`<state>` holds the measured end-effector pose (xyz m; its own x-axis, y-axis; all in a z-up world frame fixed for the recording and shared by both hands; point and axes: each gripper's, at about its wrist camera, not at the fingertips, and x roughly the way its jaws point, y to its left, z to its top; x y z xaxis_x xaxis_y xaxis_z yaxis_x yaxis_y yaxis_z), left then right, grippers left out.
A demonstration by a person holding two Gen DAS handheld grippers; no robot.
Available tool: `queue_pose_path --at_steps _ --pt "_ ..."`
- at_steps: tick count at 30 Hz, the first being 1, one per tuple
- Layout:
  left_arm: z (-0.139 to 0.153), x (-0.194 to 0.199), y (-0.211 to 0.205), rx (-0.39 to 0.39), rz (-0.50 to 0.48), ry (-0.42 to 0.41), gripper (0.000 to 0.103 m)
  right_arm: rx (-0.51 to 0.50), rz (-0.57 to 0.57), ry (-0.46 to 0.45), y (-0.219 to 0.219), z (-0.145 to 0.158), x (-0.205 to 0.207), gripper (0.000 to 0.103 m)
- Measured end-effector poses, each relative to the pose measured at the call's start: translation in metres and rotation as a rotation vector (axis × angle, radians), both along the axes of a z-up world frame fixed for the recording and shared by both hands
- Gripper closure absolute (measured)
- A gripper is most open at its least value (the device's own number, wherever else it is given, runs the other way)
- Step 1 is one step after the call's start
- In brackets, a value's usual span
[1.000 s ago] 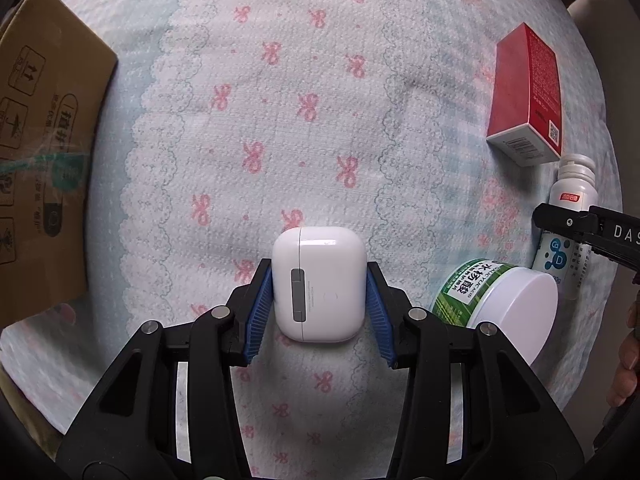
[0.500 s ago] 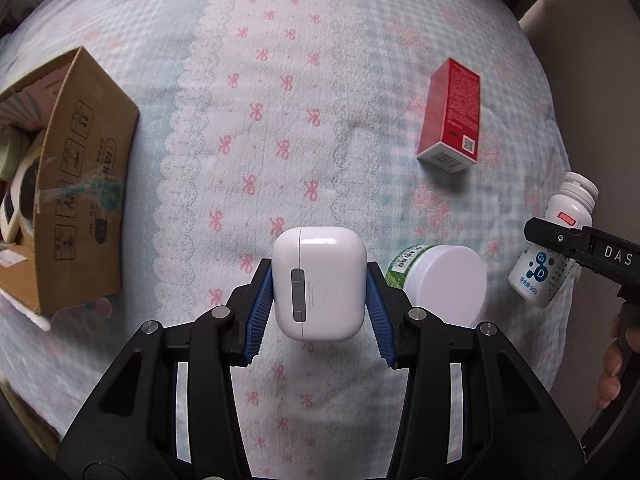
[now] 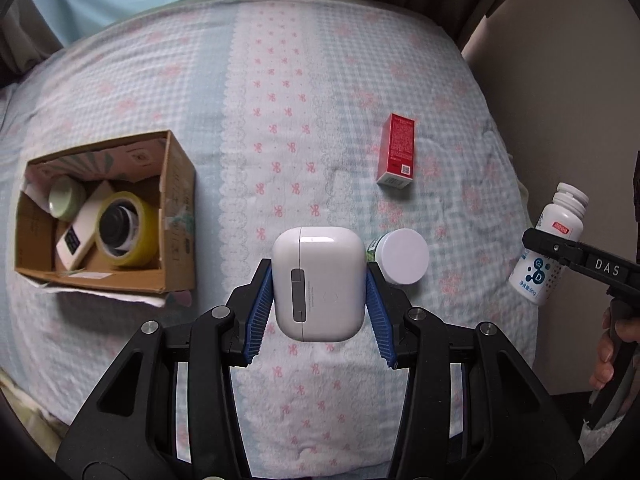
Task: Organize rigid objects
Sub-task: 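Carry the earbud case to the box with the left tool while the right tool carries the pill bottle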
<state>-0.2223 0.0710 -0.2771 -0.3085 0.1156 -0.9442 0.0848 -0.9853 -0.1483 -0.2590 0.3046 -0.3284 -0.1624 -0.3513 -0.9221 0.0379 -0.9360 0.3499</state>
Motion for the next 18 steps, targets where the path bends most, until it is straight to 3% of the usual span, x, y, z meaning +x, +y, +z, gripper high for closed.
queue_pose_path --at_steps 7,18 --pt "0.052 0.028 -0.049 0.012 0.013 0.075 0.062 -0.037 0.013 0.036 -0.035 0.043 0.042 0.057" --pt "0.097 0.056 -0.151 -0.021 -0.064 0.127 0.062 -0.098 0.042 0.17 -0.16 0.129 0.085 0.057"
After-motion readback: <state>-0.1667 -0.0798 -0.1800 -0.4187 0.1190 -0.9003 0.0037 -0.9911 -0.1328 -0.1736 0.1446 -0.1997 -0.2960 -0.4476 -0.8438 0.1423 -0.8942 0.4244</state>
